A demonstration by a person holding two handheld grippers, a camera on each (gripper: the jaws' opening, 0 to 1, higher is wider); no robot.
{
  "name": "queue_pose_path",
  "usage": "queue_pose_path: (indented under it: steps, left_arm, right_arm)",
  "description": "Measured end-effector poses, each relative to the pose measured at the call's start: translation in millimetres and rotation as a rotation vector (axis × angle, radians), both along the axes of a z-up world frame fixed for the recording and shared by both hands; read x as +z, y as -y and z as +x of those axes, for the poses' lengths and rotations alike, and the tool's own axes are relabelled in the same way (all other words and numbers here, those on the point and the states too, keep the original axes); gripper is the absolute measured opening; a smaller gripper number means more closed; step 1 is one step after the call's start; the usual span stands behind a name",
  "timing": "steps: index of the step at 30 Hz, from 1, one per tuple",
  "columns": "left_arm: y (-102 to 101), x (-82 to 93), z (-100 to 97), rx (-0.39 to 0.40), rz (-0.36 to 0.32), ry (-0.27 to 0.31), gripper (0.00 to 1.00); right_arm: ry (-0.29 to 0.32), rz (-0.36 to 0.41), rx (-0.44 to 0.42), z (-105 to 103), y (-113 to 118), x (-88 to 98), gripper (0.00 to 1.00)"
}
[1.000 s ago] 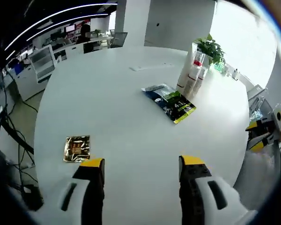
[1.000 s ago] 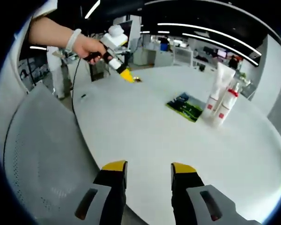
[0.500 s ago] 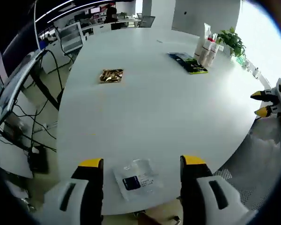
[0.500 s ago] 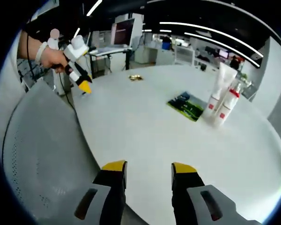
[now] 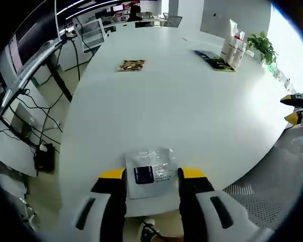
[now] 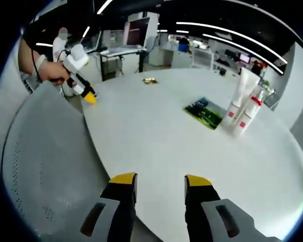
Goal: Arrange the skincare products in the storage area until every visible bottle or jar stands upright without overlapping.
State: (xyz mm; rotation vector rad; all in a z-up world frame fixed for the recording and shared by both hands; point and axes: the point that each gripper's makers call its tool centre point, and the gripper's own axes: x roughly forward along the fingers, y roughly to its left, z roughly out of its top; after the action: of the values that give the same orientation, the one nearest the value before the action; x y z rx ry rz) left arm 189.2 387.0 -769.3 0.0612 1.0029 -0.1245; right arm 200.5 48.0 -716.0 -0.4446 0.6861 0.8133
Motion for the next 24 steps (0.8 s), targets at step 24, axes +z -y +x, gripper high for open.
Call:
queue_pose_path:
  steps: [24]
  left_arm:
    - [2.5,1.2,-4.1,-0.058,0.0,0.002,0.35]
  right_arm:
    - [0.0,-0.027,0.028,-4.3,-0.7,-3.1,0.37]
